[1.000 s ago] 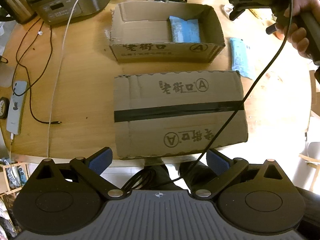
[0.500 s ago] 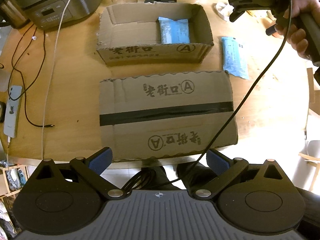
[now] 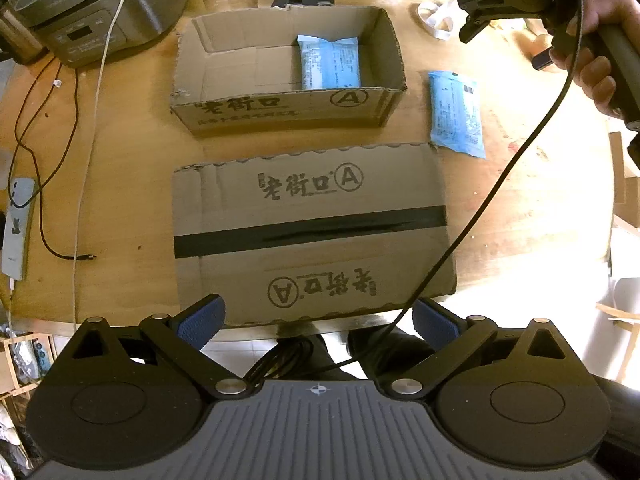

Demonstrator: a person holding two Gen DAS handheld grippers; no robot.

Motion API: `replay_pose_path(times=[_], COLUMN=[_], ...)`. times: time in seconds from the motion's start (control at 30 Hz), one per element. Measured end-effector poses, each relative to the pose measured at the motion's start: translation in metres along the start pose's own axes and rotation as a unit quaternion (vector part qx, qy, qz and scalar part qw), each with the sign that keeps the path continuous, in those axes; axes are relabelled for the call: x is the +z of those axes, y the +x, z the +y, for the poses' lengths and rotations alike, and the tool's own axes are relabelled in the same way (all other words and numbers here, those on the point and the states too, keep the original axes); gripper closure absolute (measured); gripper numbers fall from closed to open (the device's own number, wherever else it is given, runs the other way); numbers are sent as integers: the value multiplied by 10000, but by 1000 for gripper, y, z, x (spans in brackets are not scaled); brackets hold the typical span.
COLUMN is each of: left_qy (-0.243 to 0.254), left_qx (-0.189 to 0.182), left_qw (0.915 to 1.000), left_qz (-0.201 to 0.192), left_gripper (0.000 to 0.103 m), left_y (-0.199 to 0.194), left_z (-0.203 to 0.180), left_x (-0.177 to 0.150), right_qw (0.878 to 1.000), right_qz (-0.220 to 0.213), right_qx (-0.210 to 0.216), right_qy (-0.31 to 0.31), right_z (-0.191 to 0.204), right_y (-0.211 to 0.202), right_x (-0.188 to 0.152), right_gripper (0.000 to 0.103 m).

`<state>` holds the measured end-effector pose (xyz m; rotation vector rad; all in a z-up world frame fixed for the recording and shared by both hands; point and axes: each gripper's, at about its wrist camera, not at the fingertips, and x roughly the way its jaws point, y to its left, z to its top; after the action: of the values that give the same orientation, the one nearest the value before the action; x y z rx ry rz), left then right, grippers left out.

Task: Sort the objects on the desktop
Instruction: 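Move the open right gripper over the smaller blue packet on the table, then lower the right gripper and close it on the smaller blue packet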

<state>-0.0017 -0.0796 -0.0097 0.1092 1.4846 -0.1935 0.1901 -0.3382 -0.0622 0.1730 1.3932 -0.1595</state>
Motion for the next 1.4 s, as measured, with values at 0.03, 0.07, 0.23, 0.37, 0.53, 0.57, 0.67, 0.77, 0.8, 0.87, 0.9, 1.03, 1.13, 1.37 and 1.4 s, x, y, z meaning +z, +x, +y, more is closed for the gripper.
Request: replay_pose_path(times=[0.03,0.07,0.23,0.37,0.53,0.57,0.67,0.77,0.8,0.87,0.9,1.03,1.13,1.37,1.4], left_qy=[2,4,14,12,5,6,6,-4,-7,-10,-11,-13,-23,-27,-29], left_qx=[1,2,8,15,20,20,25,34,36,41,43,47,49,63,65], left_qw=[10000,10000,10000,10000,10000,10000,10000,10000,10000,9999,9999,9999,9999,9999,9999], left_qz=[1,3,15,23,31,35,51,69,76,91,100,125,138,149,151], left_gripper=[0,0,0,0,0,0,0,0,0,0,0,0,0,0,0], left_y=[0,0,0,0,1,1,1,2,2,3,3,4,5,5,5], left_z=[-1,-1,-3,-3,-1,-1,-1,0,0,1,1,2,3,5,5], left_x=[0,0,0,1,1,1,1,1,1,1,1,0,0,1,1], right_qw=[10000,10000,10000,10000,10000,10000,9999,9999,9999,9998,9997,9996,9995,9994,9994], right_qz=[0,3,12,37,73,80,108,132,158,210,234,282,299,331,333], right_qx=[-1,2,19,23,24,24,1,-38,-20,3,0,15,22,37,40], right_qy=[6,9,6,-3,-11,-12,-35,-67,-50,-20,-9,-15,-19,-22,-24], right_z=[-1,-2,-3,-2,0,0,1,3,2,2,2,2,3,7,7], right_y=[0,0,1,4,8,9,14,23,27,35,38,51,58,73,75], right_x=[0,1,1,1,0,0,-1,-3,-3,-5,-5,-10,-13,-18,-18], right_gripper=[0,0,0,0,0,0,0,0,0,0,0,0,0,0,0])
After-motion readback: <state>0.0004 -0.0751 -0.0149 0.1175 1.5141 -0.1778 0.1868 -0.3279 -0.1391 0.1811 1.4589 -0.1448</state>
